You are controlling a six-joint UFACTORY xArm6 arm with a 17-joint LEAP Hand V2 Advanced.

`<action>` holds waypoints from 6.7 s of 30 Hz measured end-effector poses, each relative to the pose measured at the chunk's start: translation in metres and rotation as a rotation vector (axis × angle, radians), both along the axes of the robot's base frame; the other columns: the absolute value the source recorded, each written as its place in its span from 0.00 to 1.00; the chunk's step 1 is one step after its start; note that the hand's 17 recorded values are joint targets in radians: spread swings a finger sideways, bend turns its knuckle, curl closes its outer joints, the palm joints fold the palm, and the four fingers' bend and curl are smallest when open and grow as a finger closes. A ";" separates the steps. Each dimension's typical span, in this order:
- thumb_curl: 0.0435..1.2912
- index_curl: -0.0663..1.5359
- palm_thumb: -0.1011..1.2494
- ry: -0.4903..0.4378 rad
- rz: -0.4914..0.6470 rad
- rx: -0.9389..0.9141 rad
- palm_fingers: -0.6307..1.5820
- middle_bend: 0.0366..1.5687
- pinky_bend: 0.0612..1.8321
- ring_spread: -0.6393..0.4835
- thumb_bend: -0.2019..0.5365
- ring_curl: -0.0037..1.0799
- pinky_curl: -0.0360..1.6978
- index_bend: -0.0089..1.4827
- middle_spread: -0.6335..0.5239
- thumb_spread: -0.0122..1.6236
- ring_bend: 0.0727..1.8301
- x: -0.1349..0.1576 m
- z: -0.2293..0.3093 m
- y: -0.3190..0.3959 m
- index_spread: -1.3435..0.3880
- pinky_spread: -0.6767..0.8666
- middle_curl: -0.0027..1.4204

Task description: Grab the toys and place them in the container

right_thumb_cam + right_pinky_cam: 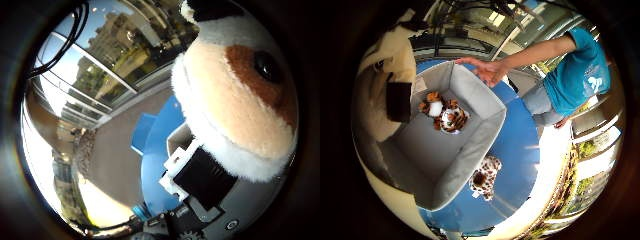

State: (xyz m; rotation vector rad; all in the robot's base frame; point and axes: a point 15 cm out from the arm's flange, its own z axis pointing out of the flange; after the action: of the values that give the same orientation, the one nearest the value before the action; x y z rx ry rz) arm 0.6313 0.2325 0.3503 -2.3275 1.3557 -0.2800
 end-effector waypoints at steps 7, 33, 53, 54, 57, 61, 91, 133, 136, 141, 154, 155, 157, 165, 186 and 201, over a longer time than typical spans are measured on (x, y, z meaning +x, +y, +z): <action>0.55 0.81 0.55 0.063 0.014 -0.030 0.38 0.48 0.72 0.69 0.21 0.58 0.48 0.18 0.46 0.66 0.63 -0.009 -0.019 -0.004 0.16 0.63 0.49; 0.27 0.35 0.42 0.140 -0.009 -0.088 0.30 0.10 0.52 0.83 0.23 0.28 0.29 0.11 0.58 0.69 0.29 -0.079 0.079 -0.141 0.51 0.78 0.26; 0.24 0.27 0.44 0.354 -0.121 -0.103 0.36 0.09 0.43 0.82 0.23 0.27 0.21 0.13 0.57 0.69 0.24 -0.094 -0.001 -0.327 0.56 0.77 0.23; 0.24 0.27 0.44 0.371 -0.123 -0.099 0.36 0.09 0.43 0.82 0.23 0.27 0.21 0.13 0.57 0.69 0.24 -0.092 -0.011 -0.330 0.56 0.77 0.23; 0.24 0.26 0.45 0.414 -0.114 -0.092 0.36 0.09 0.43 0.82 0.24 0.27 0.20 0.13 0.57 0.69 0.23 -0.087 -0.039 -0.328 0.56 0.77 0.23; 0.24 0.26 0.46 0.470 -0.084 -0.089 0.36 0.09 0.42 0.82 0.24 0.27 0.20 0.13 0.56 0.69 0.23 -0.081 -0.073 -0.313 0.56 0.77 0.23; 0.26 0.24 0.54 0.580 -0.078 -0.359 0.77 0.45 0.52 0.70 0.26 0.47 0.19 0.10 0.45 0.67 0.56 -0.050 -0.219 -0.288 0.56 0.73 0.38; 0.65 0.74 0.79 0.414 -0.056 -0.269 0.62 0.88 0.93 0.46 0.26 0.76 0.47 0.30 0.39 0.68 0.87 -0.239 0.124 -0.334 0.07 0.52 0.74; 0.67 0.78 0.79 0.360 -0.041 -0.271 0.61 0.89 0.93 0.46 0.26 0.76 0.48 0.29 0.39 0.68 0.87 -0.231 0.136 -0.303 0.06 0.52 0.74; 0.68 0.83 0.78 0.250 -0.057 -0.200 0.62 0.90 0.94 0.46 0.26 0.76 0.48 0.28 0.40 0.68 0.88 -0.202 0.149 -0.254 0.05 0.52 0.73; 0.71 0.93 0.77 -0.003 -0.088 -0.065 0.63 0.90 0.92 0.47 0.26 0.75 0.49 0.27 0.40 0.66 0.87 -0.098 0.152 -0.134 0.06 0.52 0.72; 0.72 0.94 0.77 -0.006 -0.093 -0.055 0.63 0.90 0.92 0.47 0.26 0.74 0.49 0.28 0.40 0.66 0.87 -0.091 0.148 -0.125 0.06 0.52 0.72; 0.72 0.95 0.77 -0.013 -0.094 -0.045 0.63 0.90 0.92 0.47 0.25 0.74 0.49 0.28 0.40 0.66 0.87 -0.079 0.137 -0.113 0.07 0.52 0.72; 0.70 0.99 0.66 -0.045 -0.108 -0.004 0.62 0.89 0.90 0.47 0.21 0.73 0.49 0.27 0.41 0.65 0.86 -0.034 0.099 -0.068 0.09 0.52 0.71; 0.39 0.57 0.46 0.038 0.165 -0.092 0.25 0.19 0.64 0.74 0.22 0.34 0.33 0.08 0.50 0.71 0.41 -0.025 -0.022 0.032 0.39 0.69 0.32; 0.30 0.34 0.46 0.020 0.182 -0.086 0.29 0.10 0.57 0.78 0.23 0.28 0.26 0.11 0.54 0.70 0.32 -0.039 0.006 0.037 0.51 0.74 0.27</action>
State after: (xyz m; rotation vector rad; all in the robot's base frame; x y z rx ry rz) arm 0.5922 0.2697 0.3567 -2.5110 1.1509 -0.2643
